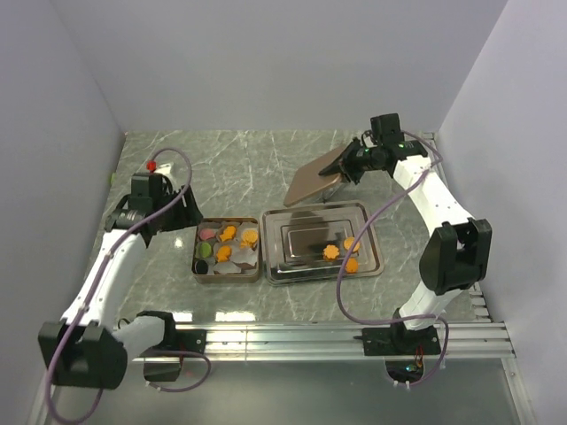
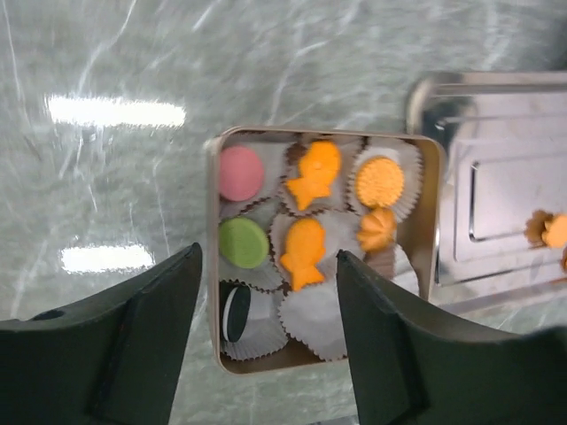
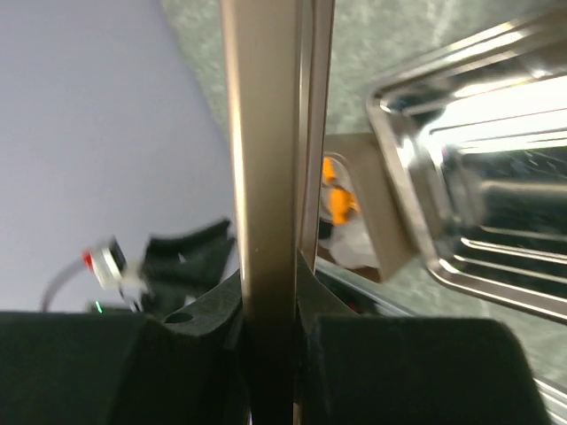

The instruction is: Pack the cookies

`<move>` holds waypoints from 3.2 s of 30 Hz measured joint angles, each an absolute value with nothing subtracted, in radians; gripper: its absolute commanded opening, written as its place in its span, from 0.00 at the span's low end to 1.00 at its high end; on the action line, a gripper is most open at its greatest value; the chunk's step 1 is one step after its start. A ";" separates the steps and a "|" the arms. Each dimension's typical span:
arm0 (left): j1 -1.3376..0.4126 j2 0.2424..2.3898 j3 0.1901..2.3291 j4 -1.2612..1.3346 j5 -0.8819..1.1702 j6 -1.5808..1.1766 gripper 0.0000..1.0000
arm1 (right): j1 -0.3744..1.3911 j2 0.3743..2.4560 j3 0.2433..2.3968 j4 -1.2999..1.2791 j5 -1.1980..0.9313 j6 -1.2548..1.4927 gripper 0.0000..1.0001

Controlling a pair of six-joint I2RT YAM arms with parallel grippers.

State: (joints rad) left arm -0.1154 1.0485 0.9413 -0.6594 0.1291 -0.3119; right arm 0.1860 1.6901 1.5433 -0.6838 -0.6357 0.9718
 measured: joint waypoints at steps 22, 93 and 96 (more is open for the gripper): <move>-0.021 1.521 0.880 -0.514 0.194 -0.348 0.18 | -0.012 1.576 1.447 -0.901 -0.674 0.707 0.00; -0.265 1.447 0.674 0.060 0.400 -0.778 0.90 | 0.456 1.914 1.224 0.029 -0.846 0.965 0.00; -0.267 1.464 0.674 0.067 0.395 -0.777 0.90 | 0.457 1.914 1.216 0.019 -0.845 0.943 0.00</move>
